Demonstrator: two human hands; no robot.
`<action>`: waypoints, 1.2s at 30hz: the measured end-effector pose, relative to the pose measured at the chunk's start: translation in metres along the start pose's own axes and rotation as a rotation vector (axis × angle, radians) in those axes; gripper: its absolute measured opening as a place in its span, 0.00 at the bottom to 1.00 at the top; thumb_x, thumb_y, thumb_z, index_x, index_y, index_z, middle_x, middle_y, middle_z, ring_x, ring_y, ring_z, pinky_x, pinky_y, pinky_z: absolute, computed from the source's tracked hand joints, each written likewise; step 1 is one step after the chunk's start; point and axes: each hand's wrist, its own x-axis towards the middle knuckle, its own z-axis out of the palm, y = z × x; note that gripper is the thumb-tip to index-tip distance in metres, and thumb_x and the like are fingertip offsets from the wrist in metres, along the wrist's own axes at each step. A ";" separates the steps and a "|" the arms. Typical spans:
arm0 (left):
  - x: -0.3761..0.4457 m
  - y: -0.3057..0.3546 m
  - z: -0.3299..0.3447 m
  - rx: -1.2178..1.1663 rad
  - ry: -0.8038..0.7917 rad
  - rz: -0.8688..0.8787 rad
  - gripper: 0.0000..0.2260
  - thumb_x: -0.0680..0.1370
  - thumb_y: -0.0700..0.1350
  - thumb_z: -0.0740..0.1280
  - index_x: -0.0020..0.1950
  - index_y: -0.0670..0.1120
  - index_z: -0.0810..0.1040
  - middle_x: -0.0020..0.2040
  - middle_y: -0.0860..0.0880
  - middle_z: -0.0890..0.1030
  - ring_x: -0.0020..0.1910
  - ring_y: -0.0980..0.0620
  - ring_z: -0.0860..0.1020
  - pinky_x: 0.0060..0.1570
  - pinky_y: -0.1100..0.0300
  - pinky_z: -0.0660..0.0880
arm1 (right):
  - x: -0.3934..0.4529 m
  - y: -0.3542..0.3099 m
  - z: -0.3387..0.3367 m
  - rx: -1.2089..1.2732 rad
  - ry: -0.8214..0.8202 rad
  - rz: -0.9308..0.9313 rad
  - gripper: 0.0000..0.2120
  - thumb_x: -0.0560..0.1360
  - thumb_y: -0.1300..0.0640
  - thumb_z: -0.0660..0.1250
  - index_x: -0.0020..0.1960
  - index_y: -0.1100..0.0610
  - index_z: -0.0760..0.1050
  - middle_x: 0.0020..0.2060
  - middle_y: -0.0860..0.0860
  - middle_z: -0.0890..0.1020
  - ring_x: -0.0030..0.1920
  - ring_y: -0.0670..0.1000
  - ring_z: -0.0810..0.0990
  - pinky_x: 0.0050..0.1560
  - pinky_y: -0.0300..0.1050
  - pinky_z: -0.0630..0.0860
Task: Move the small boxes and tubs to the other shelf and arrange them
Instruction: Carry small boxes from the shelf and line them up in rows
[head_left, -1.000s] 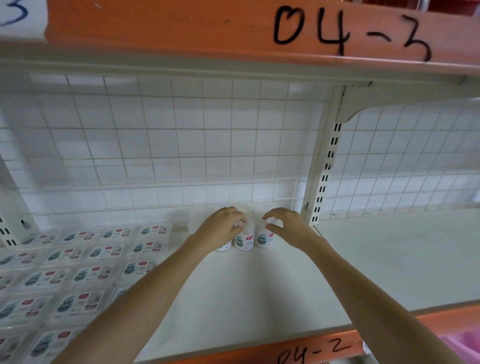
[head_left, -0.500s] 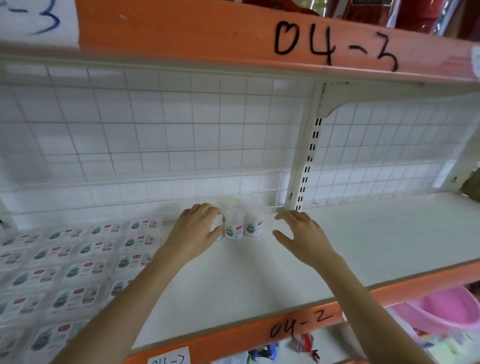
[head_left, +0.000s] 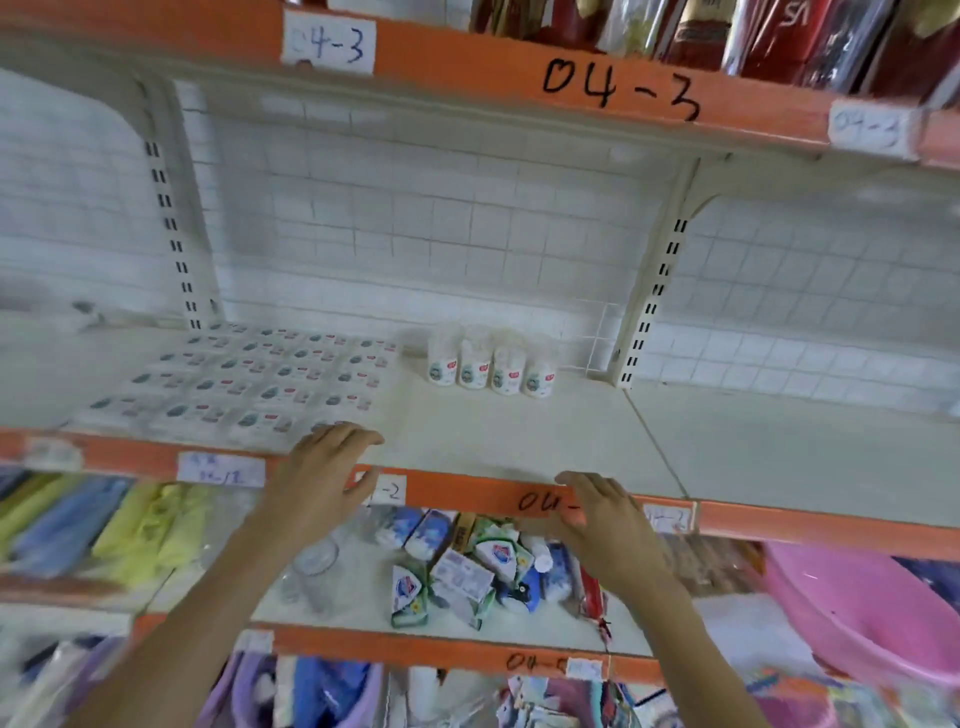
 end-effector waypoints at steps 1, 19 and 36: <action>-0.020 0.001 -0.005 0.012 -0.019 -0.040 0.17 0.71 0.51 0.57 0.49 0.43 0.79 0.45 0.46 0.81 0.41 0.46 0.81 0.39 0.56 0.78 | -0.008 -0.004 0.003 0.001 -0.013 -0.042 0.18 0.72 0.51 0.64 0.60 0.55 0.73 0.55 0.51 0.79 0.56 0.57 0.77 0.53 0.51 0.74; -0.346 -0.115 -0.196 0.207 0.011 -0.887 0.17 0.70 0.53 0.62 0.54 0.47 0.80 0.50 0.48 0.81 0.47 0.46 0.80 0.43 0.55 0.77 | -0.024 -0.327 0.077 0.400 -0.279 -0.696 0.20 0.75 0.44 0.59 0.65 0.48 0.68 0.61 0.45 0.74 0.61 0.47 0.72 0.59 0.42 0.69; -0.390 -0.388 -0.304 0.187 0.055 -0.857 0.15 0.76 0.46 0.66 0.62 0.47 0.75 0.58 0.51 0.77 0.55 0.53 0.75 0.51 0.63 0.70 | 0.085 -0.605 0.128 0.456 -0.247 -0.658 0.19 0.76 0.50 0.63 0.66 0.49 0.67 0.61 0.45 0.73 0.60 0.47 0.72 0.53 0.37 0.68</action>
